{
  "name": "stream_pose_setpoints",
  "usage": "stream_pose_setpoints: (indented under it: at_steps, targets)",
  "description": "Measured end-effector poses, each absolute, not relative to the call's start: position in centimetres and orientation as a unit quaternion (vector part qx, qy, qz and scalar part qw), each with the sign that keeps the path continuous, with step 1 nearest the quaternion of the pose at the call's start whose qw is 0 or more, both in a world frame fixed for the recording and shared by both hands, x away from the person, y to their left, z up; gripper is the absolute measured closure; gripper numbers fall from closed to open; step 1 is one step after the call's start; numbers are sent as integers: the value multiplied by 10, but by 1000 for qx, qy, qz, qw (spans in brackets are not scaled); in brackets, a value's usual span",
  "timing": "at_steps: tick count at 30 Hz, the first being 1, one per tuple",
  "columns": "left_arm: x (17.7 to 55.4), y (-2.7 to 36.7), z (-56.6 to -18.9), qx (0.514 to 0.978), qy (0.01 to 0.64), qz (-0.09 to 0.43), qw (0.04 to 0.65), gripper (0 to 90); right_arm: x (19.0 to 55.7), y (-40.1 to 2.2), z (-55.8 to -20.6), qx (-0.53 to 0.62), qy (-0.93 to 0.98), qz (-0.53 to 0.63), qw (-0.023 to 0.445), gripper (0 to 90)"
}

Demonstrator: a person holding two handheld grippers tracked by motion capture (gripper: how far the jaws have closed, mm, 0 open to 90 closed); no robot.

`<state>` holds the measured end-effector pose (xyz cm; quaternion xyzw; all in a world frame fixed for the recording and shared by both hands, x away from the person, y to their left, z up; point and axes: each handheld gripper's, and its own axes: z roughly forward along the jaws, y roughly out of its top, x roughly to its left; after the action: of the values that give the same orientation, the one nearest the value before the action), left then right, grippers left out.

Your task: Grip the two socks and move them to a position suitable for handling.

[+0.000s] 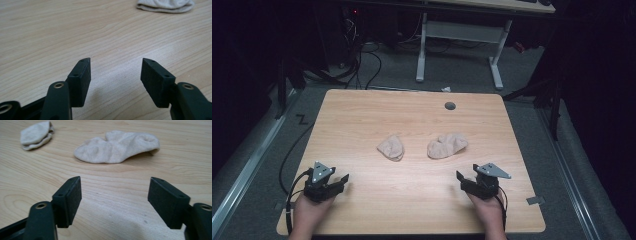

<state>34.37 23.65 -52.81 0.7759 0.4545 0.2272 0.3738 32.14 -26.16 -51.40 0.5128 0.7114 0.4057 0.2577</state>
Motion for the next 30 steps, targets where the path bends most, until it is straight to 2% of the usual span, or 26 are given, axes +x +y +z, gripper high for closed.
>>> stream_pose_setpoints:
  at_steps: [11, 23, 27, 30]
  targets:
    - [346, 234, -526, 766, 456, 224, 394, 413, 318, -271, -517, 501, 713, 410, 269, 244]
    - [342, 232, -530, 772, 456, 216, 386, 409, 322, -266, -514, 501, 710, 415, 270, 243]
    - [342, 225, -530, 777, 449, 214, 385, 403, 322, -264, -514, 513, 702, 411, 272, 263]
    - [342, 215, -528, 784, 441, 211, 383, 397, 323, -265, -513, 512, 701, 416, 271, 241]
